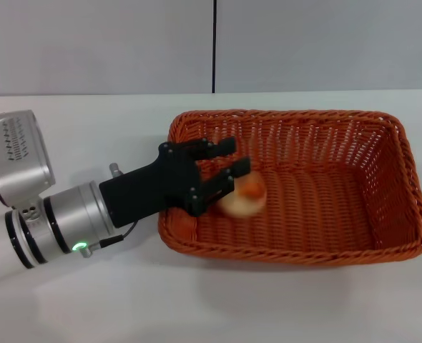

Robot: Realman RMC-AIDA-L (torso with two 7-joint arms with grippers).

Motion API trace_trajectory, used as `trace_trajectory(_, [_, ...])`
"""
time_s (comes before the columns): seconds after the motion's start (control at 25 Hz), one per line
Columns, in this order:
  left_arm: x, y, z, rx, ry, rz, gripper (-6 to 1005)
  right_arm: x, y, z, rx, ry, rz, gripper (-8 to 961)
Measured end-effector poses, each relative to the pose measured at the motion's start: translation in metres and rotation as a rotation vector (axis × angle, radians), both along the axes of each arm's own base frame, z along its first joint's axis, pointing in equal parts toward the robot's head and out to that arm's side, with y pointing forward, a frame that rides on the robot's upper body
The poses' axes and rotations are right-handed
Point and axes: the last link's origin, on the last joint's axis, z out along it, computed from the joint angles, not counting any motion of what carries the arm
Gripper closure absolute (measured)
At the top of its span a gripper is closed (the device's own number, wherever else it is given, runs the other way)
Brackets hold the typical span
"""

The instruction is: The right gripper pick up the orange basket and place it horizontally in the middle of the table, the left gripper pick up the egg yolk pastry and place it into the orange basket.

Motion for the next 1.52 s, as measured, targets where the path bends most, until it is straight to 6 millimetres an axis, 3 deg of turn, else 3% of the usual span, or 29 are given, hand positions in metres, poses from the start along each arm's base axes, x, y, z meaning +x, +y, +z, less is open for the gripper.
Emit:
trace_trajectory(0.28, [-0.018, -0.007, 0.013, 0.039, -0.013, 0.056, 547, -0.001, 0.003, 0.000, 0.000, -0.002, 0.004, 408])
trace_trajectory(0.44, [-0.045, -0.015, 0.044, 0.179, -0.058, 0.136, 361, 0.001, 0.002, -0.003, 0.008, -0.011, 0.000, 408])
trace_trajectory(0.56, [-0.074, -0.030, 0.080, 0.348, -0.091, 0.225, 220, 0.008, -0.001, -0.006, 0.036, -0.015, -0.022, 408])
trace_trajectory(0.64, [-0.080, -0.035, 0.087, 0.387, -0.097, 0.247, 212, 0.014, -0.003, -0.009, 0.065, -0.010, -0.045, 408])
trace_trajectory(0.68, [-0.099, -0.052, 0.106, 0.503, -0.110, 0.327, 208, 0.018, -0.005, -0.011, 0.088, -0.009, -0.059, 408])
trace_trajectory(0.88, [-0.131, -0.090, 0.129, 0.725, -0.107, 0.485, 197, 0.040, -0.014, -0.029, 0.235, -0.002, -0.172, 408])
trace_trajectory(1.16, [-0.141, -0.124, 0.129, 0.887, -0.073, 0.558, 197, 0.051, -0.020, -0.046, 0.373, -0.008, -0.276, 408])
trace_trajectory(1.52, [-0.146, -0.136, 0.126, 0.909, -0.044, 0.596, 197, 0.047, -0.012, -0.052, 0.358, 0.011, -0.266, 408])
